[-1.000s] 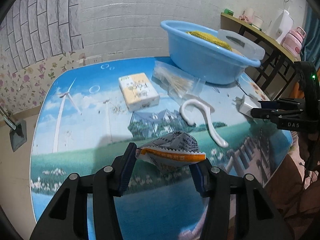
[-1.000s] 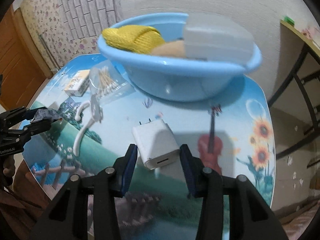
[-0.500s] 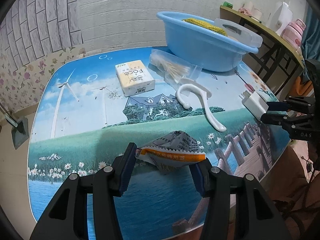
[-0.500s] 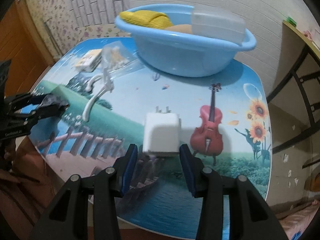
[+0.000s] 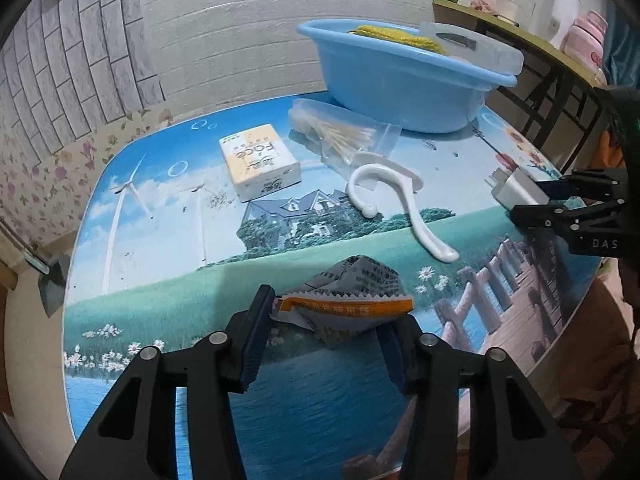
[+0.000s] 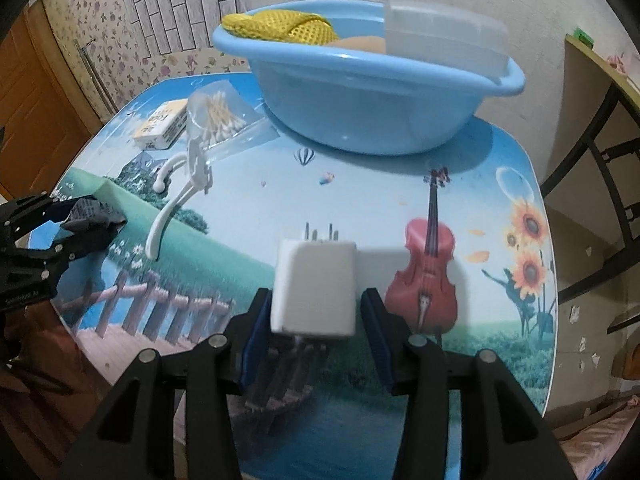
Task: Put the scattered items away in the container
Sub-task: 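Grasp the printed snack bag with the left tool while the right tool grasps the white charger plug, then carry the snack bag and charger plug over the blue basin with both tools, then open both tools to drop the snack bag and charger into the basin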
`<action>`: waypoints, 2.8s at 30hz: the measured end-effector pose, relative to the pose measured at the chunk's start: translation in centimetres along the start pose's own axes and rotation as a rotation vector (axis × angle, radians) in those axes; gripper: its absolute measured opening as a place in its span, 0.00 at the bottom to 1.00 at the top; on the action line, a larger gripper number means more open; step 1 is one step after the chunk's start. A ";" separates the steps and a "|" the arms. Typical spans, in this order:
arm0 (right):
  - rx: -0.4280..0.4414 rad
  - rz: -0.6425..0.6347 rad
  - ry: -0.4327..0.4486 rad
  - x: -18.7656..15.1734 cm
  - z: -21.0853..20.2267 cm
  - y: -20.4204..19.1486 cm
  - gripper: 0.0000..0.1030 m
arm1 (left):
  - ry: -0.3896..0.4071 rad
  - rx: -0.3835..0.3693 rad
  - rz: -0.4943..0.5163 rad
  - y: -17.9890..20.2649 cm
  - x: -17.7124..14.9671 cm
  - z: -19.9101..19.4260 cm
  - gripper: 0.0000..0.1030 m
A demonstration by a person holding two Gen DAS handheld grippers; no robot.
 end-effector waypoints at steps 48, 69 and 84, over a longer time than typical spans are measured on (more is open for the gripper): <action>-0.004 0.124 0.319 7.7 -6.8 6.8 0.37 | 0.257 -0.016 0.073 0.5 14.6 -3.5 0.45; 0.072 0.105 0.320 10.6 -4.1 6.3 0.37 | 0.250 -0.089 0.186 5.4 20.2 0.8 0.46; 0.085 0.089 0.339 10.4 -3.9 5.4 0.51 | 0.223 -0.089 0.193 6.1 18.9 1.3 0.69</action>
Point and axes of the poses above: each gripper's, at about its wrist camera, not at the fingertips, and z roughly the way its jaws point, y to its right, x to its top, the point moved 4 cm from there along z, roughly the way its jaws point, and after that the axes turned 4 degrees about z, right-handed, at the moved point
